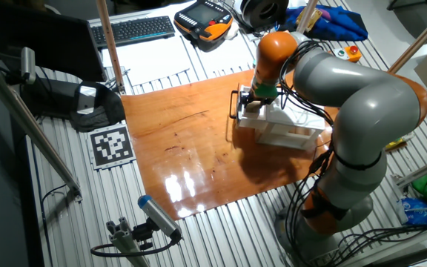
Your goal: Put things in the drawer
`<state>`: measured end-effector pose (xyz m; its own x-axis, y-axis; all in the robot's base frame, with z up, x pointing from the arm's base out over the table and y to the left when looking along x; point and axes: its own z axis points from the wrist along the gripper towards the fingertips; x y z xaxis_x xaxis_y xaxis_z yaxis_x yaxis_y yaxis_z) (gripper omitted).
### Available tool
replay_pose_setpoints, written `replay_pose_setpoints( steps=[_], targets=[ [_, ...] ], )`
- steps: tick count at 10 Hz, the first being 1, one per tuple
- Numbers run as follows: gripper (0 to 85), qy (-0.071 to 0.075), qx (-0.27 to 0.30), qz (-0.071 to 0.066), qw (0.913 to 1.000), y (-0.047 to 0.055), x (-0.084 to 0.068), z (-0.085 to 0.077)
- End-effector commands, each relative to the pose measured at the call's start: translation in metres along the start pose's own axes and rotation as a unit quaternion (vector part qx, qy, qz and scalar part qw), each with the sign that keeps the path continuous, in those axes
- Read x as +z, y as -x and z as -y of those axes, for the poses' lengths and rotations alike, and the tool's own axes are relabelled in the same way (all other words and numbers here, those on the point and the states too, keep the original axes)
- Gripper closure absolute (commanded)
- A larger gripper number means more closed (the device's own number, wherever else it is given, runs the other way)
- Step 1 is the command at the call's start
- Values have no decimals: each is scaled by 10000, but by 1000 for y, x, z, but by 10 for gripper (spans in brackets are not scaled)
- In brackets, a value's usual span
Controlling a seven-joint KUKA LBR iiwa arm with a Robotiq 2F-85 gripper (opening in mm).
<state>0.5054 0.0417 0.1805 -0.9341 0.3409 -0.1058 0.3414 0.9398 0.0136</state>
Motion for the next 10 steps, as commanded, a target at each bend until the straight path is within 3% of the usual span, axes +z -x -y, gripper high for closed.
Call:
replay_pose_setpoints(
  steps=[1, 2, 10],
  targets=[
    [510, -8, 30, 31, 10000, 0, -1, 0],
    [340, -10, 52, 48, 10000, 0, -1, 0],
    [340, 7, 39, 50, 10000, 0, -6, -6]
  ],
)
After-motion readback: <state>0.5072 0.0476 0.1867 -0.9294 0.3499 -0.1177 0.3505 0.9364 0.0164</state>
